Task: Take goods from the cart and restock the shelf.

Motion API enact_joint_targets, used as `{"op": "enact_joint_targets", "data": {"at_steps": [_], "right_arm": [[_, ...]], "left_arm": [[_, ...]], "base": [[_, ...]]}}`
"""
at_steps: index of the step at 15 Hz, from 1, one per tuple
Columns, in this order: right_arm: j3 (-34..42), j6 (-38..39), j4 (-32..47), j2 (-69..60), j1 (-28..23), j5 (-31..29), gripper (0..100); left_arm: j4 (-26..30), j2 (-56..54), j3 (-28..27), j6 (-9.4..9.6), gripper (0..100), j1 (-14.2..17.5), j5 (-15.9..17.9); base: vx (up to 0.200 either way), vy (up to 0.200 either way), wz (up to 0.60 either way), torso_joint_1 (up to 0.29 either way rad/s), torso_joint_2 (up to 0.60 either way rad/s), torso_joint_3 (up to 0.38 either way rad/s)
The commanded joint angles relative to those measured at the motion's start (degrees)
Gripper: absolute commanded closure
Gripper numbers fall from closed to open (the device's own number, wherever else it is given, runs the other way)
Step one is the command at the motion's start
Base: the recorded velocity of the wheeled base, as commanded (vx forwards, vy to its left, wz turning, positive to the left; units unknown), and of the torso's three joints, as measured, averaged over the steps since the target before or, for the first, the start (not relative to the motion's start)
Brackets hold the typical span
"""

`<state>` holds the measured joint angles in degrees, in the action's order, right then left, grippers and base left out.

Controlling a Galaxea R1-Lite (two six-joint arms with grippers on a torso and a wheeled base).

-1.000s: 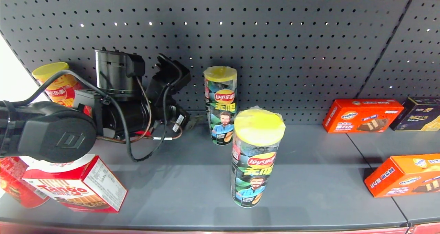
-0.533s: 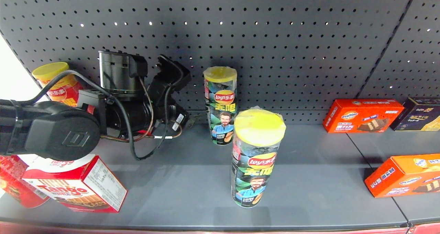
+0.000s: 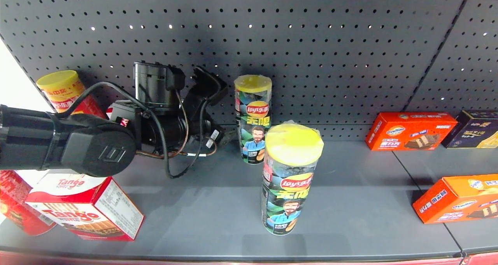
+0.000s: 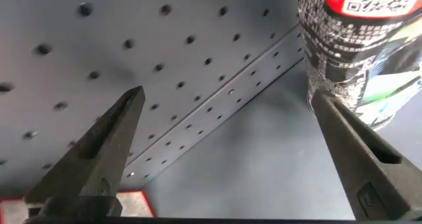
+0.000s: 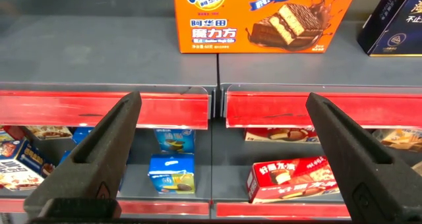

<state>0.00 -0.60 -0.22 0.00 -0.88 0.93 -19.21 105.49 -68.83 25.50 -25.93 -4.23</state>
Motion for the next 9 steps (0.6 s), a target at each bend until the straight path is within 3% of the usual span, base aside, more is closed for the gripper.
{"op": "enact_joint_targets", "data": {"at_steps": [1,9], "right_arm": [[0.00,-0.02,-0.04,0.09,0.00,0.04,0],[0.00,-0.02,-0.04,0.09,0.00,0.04,0]], "left_arm": [[-0.04,1.04,-0.69,-0.01,0,-0.44,0.01],[0.05,2.53,-2.54,-0.10,0,-2.37,0.01]], "base": [[0.000,0.000,0.00,0.000,0.00,0.000],[0.000,0.000,0.00,0.000,0.00,0.000]]}}
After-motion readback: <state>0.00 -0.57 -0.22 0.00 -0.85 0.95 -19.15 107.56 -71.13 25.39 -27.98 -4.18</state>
